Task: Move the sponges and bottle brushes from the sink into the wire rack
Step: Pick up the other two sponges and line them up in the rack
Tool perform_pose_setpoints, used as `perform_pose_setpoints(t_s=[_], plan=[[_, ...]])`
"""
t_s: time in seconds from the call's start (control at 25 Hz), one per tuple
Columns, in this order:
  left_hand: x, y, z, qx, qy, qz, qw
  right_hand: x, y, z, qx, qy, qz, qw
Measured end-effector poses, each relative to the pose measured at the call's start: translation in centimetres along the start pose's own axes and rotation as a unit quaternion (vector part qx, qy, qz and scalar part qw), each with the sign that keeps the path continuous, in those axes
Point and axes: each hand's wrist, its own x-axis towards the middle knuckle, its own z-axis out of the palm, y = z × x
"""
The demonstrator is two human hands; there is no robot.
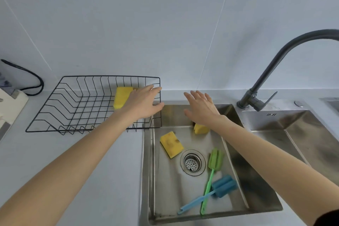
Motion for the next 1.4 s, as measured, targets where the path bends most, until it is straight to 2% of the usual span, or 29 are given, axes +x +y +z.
perform_pose_setpoints(t_s=[0.32,0.56,1.12,1.28,1.4], plan=[[1.7,6.8,2.9,-0.004,-0.029,0.0,1.0,-1.4,7.1,1.1,-0.002,-0.027,0.008,1.0],[3.7,9.0,6.6,-0.017,-0.059,-0.017,0.998,0.0,11.0,3.4,0.005,-0.059,0.005,0.998],[6.4,6.5,18.3,-0.028,-0.191,-0.097,0.976,4.8,15.2,11.9,0.038,-0.153,0.023,0.987],[6.7,5.5,21.1,-0.028,-0.211,-0.114,0.97,6.4,15.3,13.6,0.034,-0.152,0.02,0.988],[6.9,5.0,23.2,-0.021,-0.212,-0.132,0.968,7.6,15.4,14.6,0.033,-0.123,0.019,0.992]])
